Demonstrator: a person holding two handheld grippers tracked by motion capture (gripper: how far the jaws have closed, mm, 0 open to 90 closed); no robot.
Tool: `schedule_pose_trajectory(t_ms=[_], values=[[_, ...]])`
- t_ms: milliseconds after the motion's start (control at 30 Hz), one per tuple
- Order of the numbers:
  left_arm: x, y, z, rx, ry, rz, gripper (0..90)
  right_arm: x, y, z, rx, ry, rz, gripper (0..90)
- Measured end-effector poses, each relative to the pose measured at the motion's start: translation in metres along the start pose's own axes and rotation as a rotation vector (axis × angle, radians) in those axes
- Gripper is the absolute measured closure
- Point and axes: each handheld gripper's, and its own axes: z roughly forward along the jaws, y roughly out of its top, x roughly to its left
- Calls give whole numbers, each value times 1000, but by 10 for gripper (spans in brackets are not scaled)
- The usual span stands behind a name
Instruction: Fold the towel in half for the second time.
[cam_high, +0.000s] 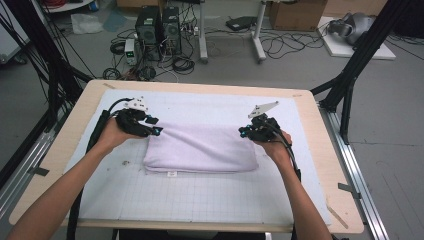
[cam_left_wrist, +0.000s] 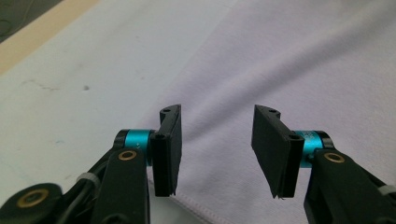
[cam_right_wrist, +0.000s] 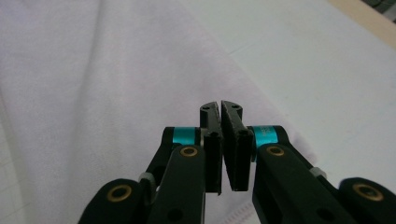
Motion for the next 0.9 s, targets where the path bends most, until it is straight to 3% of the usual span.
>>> schedule_pose_trajectory(t_ms=[100, 267, 433, 533, 633, 700, 733, 900], values=[[-10, -4, 2, -8, -26, 14, 555, 7, -4, 3, -6, 27, -6, 893], [-29, -13, 0, -30, -61, 2, 627, 23, -14, 1, -27, 80, -12, 893], [-44, -27, 0, 39, -102, -24, 705, 41, -28, -3, -29, 127, -22, 894], [-49, -37, 3, 90, -116, -42, 739, 46, -33, -1, 32, 144, -12, 894], [-54, -47, 7, 151, -139, -31, 777, 50, -36, -2, 12, 139, -40, 894], [-55, -52, 6, 142, -144, -13, 807, 52, -38, -2, 41, 137, -46, 894], [-56, -53, 5, 134, -146, -32, 829, 53, -40, -2, 54, 130, -45, 894], [-58, -57, 2, 145, -152, -15, 883, 52, -54, -5, 95, 137, -27, 894]])
